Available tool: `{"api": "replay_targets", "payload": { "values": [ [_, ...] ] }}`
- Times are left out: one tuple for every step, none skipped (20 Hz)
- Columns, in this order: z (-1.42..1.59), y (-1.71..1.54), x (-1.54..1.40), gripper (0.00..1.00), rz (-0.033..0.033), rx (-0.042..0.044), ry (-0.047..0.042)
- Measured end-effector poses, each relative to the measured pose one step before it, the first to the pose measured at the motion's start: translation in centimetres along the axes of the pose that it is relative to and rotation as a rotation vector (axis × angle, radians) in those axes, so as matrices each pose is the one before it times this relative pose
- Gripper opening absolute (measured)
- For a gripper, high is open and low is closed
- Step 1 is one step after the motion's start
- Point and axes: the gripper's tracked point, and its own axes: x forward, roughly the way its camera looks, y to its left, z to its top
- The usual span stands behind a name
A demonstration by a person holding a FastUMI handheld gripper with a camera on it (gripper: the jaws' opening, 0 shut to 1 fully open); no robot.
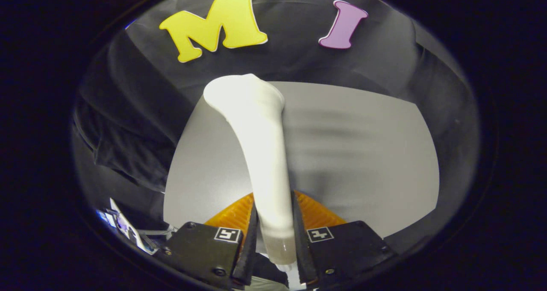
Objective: Iron the clothes twice with a garment steamer, once on the left side and once on the right side.
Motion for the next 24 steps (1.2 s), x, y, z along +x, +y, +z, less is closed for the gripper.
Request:
{"api": "replay_targets", "payload": {
  "values": [
    [0.069, 0.065, 0.07, 0.41, -0.0046, -0.00063, -0.01278],
    [-0.01, 0.163, 0.055, 0.4, -0.00385, -0.00185, -0.01462],
    [0.169, 0.021, 0.159, 0.37, -0.00817, 0.01715, -0.01907],
    [-0.044, 0.155, -0.102, 0.36, -0.00678, 0.01721, -0.0182],
    [-0.127, 0.146, -0.048, 0.35, -0.0092, 0.01399, -0.01392],
    [-0.274, 0.46, -0.121, 0.35, -0.00402, 0.00665, -0.00339],
    [-0.313, 0.515, -0.219, 0.33, 0.0017, 0.01213, -0.0014],
    [-0.526, 0.409, -0.274, 0.33, -0.00218, 0.01188, -0.00441],
    [-0.434, 0.167, -0.404, 0.33, -0.02011, -0.00448, -0.01962],
    [-0.42, 0.266, -0.553, 0.32, -0.01504, -0.00838, -0.02916],
    [-0.309, 0.813, -0.856, 0.32, 0.00322, 0.00439, -0.02577],
    [-0.449, 0.933, -0.961, 0.32, 0.00798, 0.00194, -0.0218],
    [-0.221, 0.576, -0.922, 0.32, -0.00002, -0.00222, -0.0238],
    [0.004, 0.482, -1.182, 0.32, -0.00625, -0.01002, -0.03136],
    [-0.062, 0.495, -1.047, 0.31, -0.00009, -0.00633, -0.0239],
    [-0.097, 0.635, -1.05, 0.31, 0.00692, -0.00236, -0.01665],
    [-0.28, 0.634, -1.118, 0.31, 0.00901, -0.00107, -0.01137],
    [-0.189, 0.533, -0.973, 0.32, 0.00559, -0.00047, -0.00587],
    [-0.145, 0.542, -0.812, 0.32, 0.0038, 0.00875, -0.00708],
    [-0.2, 0.575, -0.712, 0.31, 0.00573, 0.0121, -0.00809],
    [-0.069, 0.529, -0.461, 0.31, 0.00723, 0.02835, -0.01195],
    [-0.086, 0.481, -0.695, 0.31, 0.00425, 0.02613, -0.0118],
    [0.224, 0.477, -0.913, 0.31, 0.00139, 0.02261, -0.0215],
    [0.311, 0.508, -0.779, 0.31, -0.00181, 0.0112, -0.02503]
  ]
}}
